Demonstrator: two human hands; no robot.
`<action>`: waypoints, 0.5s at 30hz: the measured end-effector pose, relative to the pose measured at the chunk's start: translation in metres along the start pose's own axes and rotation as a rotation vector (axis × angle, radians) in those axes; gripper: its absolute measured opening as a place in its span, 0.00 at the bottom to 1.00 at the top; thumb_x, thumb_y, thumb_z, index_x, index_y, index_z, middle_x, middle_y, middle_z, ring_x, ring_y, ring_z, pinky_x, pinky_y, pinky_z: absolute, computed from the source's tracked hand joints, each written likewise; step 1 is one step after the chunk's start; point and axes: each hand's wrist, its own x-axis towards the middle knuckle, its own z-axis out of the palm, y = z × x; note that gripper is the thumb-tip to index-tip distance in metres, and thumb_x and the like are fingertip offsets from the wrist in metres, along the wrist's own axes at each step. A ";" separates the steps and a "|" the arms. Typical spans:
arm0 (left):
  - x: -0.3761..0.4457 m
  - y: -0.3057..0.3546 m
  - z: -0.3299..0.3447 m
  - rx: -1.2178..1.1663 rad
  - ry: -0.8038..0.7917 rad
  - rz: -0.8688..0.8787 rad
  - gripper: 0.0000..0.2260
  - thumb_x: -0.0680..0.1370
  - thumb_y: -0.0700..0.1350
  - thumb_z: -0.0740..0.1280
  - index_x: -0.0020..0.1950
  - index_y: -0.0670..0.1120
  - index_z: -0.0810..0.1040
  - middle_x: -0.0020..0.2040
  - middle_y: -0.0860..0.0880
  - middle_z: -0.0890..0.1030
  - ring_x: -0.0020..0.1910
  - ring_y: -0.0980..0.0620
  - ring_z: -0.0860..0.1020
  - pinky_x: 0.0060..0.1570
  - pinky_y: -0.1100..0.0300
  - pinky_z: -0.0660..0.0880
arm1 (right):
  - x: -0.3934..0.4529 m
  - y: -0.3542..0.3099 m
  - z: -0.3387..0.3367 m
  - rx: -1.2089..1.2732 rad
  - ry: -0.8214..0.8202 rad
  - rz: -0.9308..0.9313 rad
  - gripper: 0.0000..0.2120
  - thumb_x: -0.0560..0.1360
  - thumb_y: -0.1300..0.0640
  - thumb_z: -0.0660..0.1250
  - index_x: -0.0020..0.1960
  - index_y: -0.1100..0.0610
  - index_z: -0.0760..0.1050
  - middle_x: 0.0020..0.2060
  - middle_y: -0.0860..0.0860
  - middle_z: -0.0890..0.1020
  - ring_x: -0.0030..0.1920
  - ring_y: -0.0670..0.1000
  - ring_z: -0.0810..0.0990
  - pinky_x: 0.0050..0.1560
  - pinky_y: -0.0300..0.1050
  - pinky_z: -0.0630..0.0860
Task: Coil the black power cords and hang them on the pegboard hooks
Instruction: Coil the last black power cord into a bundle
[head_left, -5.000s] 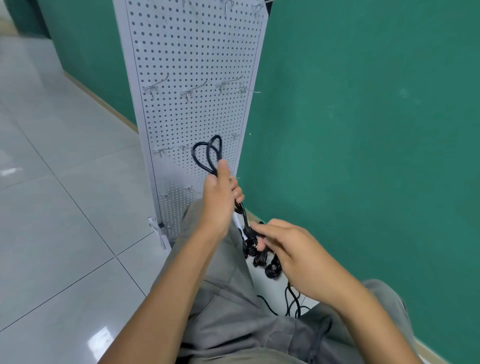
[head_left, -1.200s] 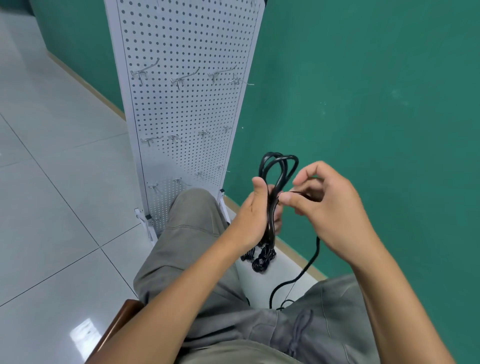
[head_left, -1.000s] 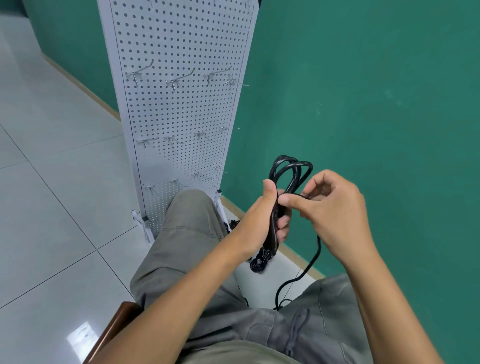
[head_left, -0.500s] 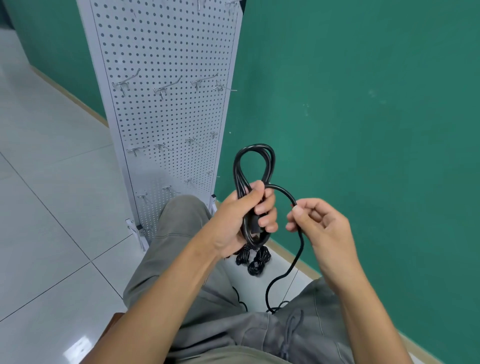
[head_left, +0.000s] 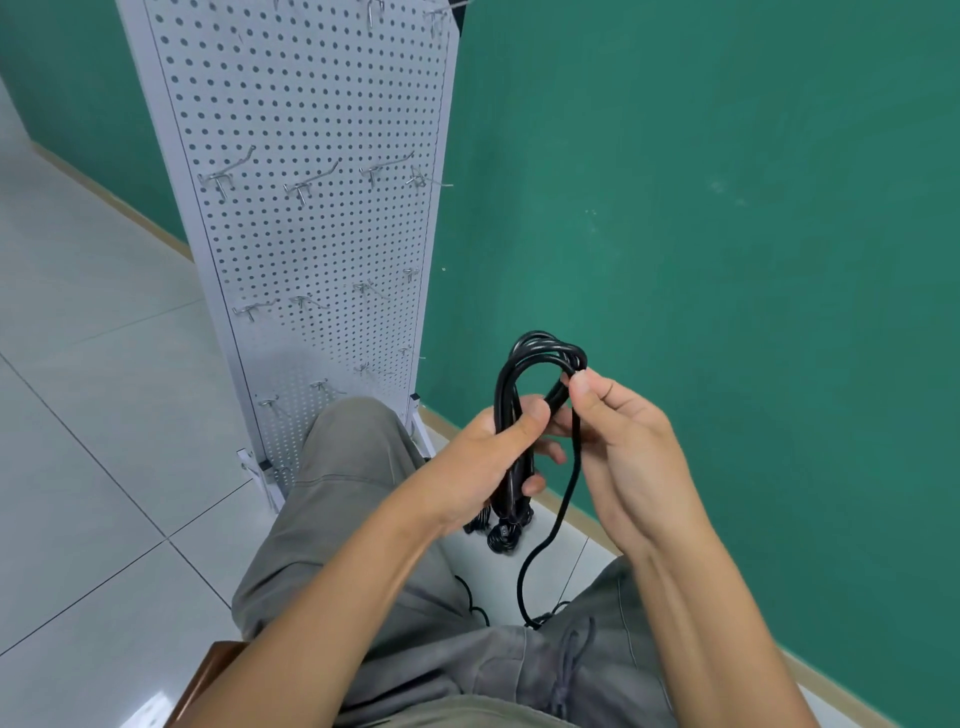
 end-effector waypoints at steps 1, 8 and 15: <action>0.001 0.000 -0.001 0.057 -0.003 0.014 0.24 0.81 0.55 0.61 0.64 0.36 0.77 0.50 0.49 0.83 0.44 0.54 0.76 0.35 0.61 0.69 | -0.002 -0.004 0.004 0.027 0.005 0.024 0.09 0.81 0.58 0.66 0.51 0.64 0.77 0.45 0.60 0.84 0.42 0.53 0.80 0.32 0.43 0.79; -0.001 0.009 -0.014 0.251 -0.066 0.001 0.17 0.83 0.56 0.62 0.54 0.44 0.82 0.45 0.49 0.84 0.40 0.54 0.72 0.38 0.60 0.73 | 0.008 -0.008 0.006 -0.173 0.112 -0.066 0.09 0.81 0.60 0.67 0.52 0.66 0.82 0.63 0.47 0.81 0.39 0.36 0.82 0.33 0.27 0.75; -0.001 0.012 -0.021 0.311 -0.154 -0.022 0.17 0.84 0.56 0.61 0.48 0.44 0.77 0.38 0.48 0.79 0.40 0.44 0.72 0.42 0.50 0.71 | 0.016 -0.007 0.007 -0.303 0.119 -0.113 0.09 0.81 0.56 0.68 0.48 0.61 0.83 0.60 0.44 0.83 0.62 0.44 0.80 0.59 0.42 0.76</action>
